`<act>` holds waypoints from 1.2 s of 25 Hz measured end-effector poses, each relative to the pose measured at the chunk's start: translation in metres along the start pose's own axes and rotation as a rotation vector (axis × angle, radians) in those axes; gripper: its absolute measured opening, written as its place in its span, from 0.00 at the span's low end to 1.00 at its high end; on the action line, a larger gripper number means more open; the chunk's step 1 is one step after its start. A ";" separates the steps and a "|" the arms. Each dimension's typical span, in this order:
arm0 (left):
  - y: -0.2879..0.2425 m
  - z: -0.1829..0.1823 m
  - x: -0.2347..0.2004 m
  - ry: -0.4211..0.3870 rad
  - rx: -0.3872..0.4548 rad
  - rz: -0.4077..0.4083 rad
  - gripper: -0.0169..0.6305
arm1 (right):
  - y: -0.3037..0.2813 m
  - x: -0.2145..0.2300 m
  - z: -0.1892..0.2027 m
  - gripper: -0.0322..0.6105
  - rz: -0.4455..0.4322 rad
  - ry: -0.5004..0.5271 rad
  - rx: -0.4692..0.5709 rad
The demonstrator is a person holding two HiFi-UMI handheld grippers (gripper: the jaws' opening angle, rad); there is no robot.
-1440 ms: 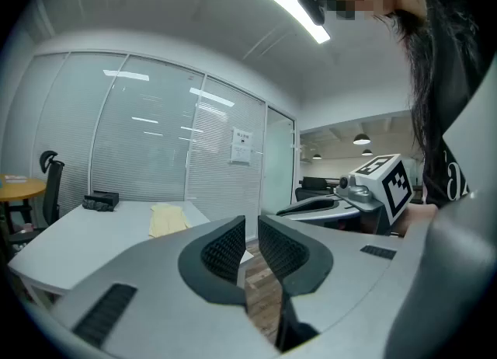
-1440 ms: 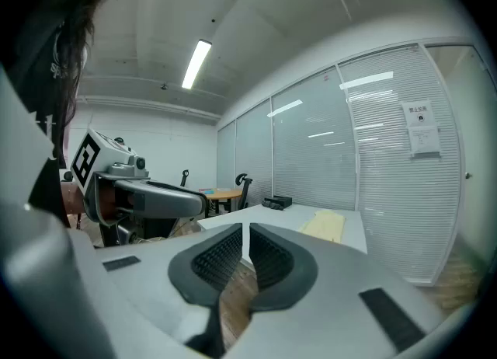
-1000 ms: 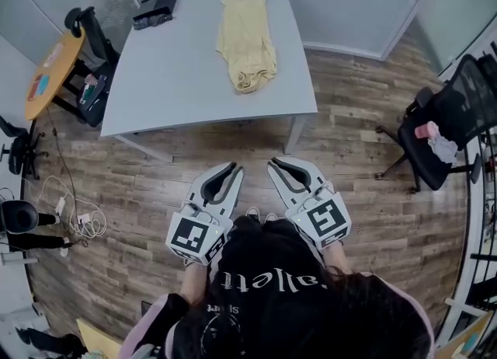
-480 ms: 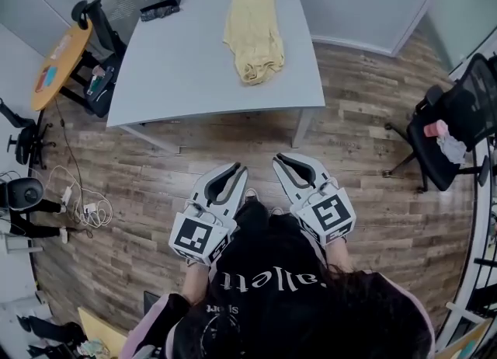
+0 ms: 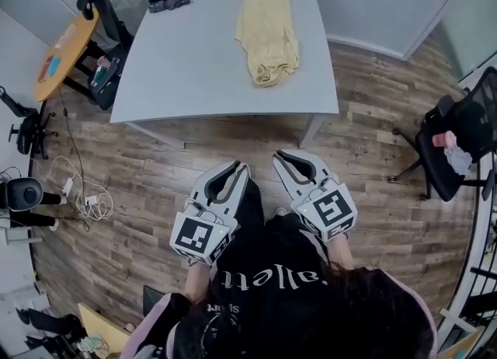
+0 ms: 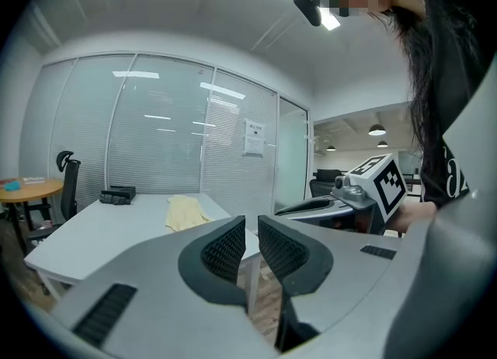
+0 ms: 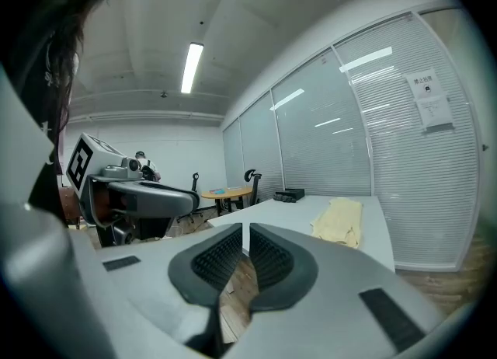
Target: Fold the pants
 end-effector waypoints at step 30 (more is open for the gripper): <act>-0.125 0.010 -0.233 -0.026 -0.013 0.229 0.13 | -0.222 0.090 -0.049 0.11 0.198 -0.040 -0.105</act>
Point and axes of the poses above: the fingertips, and each gripper's own axes: y backward along the fingers, x to its right, z out of its underside, the point moved 1 cm from there along y, backward along the fingers, and after that the axes turned 9 degrees about -y, right-handed, at the moved point
